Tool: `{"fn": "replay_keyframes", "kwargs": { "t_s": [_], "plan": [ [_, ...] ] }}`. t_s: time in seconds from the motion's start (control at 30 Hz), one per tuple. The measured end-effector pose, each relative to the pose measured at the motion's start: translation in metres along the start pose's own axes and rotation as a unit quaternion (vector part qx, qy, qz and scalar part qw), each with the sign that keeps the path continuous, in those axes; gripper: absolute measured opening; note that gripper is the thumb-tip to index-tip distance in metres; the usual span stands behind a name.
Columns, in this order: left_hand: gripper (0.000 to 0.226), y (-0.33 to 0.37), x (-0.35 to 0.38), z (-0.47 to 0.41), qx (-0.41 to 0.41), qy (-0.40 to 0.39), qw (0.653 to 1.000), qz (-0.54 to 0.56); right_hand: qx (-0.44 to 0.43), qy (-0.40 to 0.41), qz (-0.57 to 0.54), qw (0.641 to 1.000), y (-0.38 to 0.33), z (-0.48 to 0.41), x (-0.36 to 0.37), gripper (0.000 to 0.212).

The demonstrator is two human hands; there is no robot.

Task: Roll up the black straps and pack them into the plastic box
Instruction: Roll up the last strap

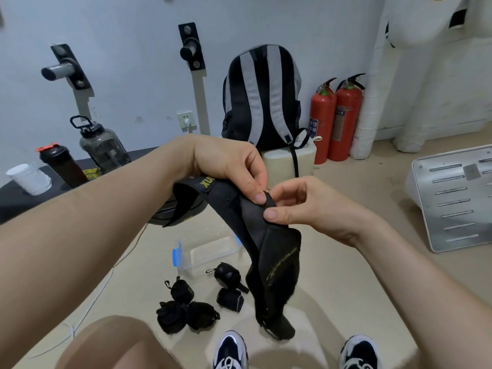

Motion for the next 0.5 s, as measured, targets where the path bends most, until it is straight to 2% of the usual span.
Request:
{"fn": "replay_keyframes", "kwargs": {
  "t_s": [0.07, 0.13, 0.2, 0.27, 0.33, 0.4, 0.43, 0.47, 0.5],
  "plan": [
    [0.01, 0.001, 0.0, 0.002, 0.003, -0.011, 1.0, -0.001, -0.012, -0.008, 0.012, 1.0, 0.0, -0.001, 0.003, 0.02],
    [0.023, 0.005, 0.002, 0.006, 0.013, -0.038, 0.999, -0.011, -0.031, 0.021, 0.028, 0.999, 0.001, -0.003, -0.005, 0.022],
    [0.047, 0.008, 0.001, 0.009, 0.023, -0.063, 0.997, -0.05, -0.05, 0.003, -0.012, 0.999, 0.003, -0.005, -0.008, 0.042],
    [0.064, 0.009, 0.0, 0.011, 0.013, -0.075, 0.994, -0.08, -0.047, -0.071, -0.066, 0.994, 0.008, -0.007, 0.006, 0.068],
    [0.053, 0.002, -0.003, 0.009, -0.007, -0.093, 0.991, -0.095, -0.025, -0.115, -0.101, 0.988, 0.011, -0.01, 0.025, 0.074],
    [0.019, -0.008, -0.007, 0.008, -0.031, -0.095, 0.989, -0.106, -0.01, -0.111, -0.133, 0.985, 0.013, -0.015, 0.032, 0.058],
    [0.013, -0.014, -0.014, 0.01, -0.05, -0.079, 0.987, -0.128, -0.009, -0.103, -0.15, 0.983, 0.014, -0.018, 0.031, 0.051],
    [0.018, -0.018, -0.028, 0.014, -0.063, -0.021, 0.983, -0.173, -0.008, -0.092, -0.169, 0.981, 0.015, -0.02, 0.027, 0.048],
    [0.021, -0.018, -0.052, 0.019, -0.064, 0.092, 0.969, -0.221, -0.007, -0.078, -0.192, 0.978, 0.017, -0.023, 0.022, 0.049]
  ]
}}
Point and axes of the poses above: each hand's wrist, its own z-axis away from the middle knuckle, its own x-axis out of the palm, y = z × x, the point moved 8 cm from there along -z, towards the middle knuckle, and after that the axes turned 3 degrees about -y, right-handed, at the moved point
